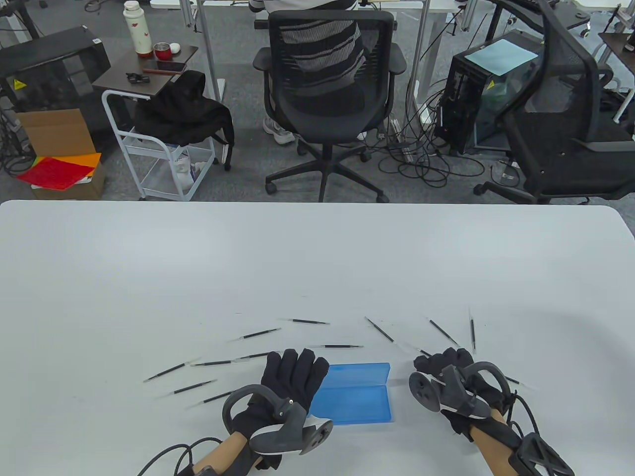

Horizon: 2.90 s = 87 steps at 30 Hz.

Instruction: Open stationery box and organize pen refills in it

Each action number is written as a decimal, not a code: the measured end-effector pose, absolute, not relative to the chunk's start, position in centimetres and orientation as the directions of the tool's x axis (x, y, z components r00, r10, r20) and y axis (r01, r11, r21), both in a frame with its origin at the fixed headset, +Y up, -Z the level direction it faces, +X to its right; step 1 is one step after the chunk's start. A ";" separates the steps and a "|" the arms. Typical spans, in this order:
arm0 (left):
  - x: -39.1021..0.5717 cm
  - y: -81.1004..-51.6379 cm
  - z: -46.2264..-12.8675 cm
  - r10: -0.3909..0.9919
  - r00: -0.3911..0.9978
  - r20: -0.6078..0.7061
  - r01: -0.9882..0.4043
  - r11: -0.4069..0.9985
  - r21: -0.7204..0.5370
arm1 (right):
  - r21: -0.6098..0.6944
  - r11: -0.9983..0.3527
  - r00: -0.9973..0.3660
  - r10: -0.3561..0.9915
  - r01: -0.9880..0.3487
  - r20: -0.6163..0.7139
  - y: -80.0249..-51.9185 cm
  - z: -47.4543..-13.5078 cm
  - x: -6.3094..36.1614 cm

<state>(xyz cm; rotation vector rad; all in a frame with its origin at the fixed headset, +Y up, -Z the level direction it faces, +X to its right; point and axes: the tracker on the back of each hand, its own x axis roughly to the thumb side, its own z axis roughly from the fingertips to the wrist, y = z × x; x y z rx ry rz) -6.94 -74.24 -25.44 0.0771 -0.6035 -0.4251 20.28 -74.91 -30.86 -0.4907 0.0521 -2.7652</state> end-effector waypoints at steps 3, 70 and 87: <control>-6.9 -74.2 -25.4 -0.412 0.739 0.533 0.367 0.910 0.196 | -0.094 -0.936 -0.878 -0.351 0.339 0.326 -75.1 -30.8 20.0; -7.8 -74.3 -26.3 -0.306 0.767 0.565 0.293 0.949 0.116 | -0.322 -0.904 -0.684 -0.425 0.282 0.593 -74.2 -23.9 4.2; -7.8 -74.3 -26.3 -0.305 0.767 0.565 0.292 0.949 0.115 | -0.344 -0.916 -0.711 -0.382 0.206 0.591 -71.6 -23.2 5.5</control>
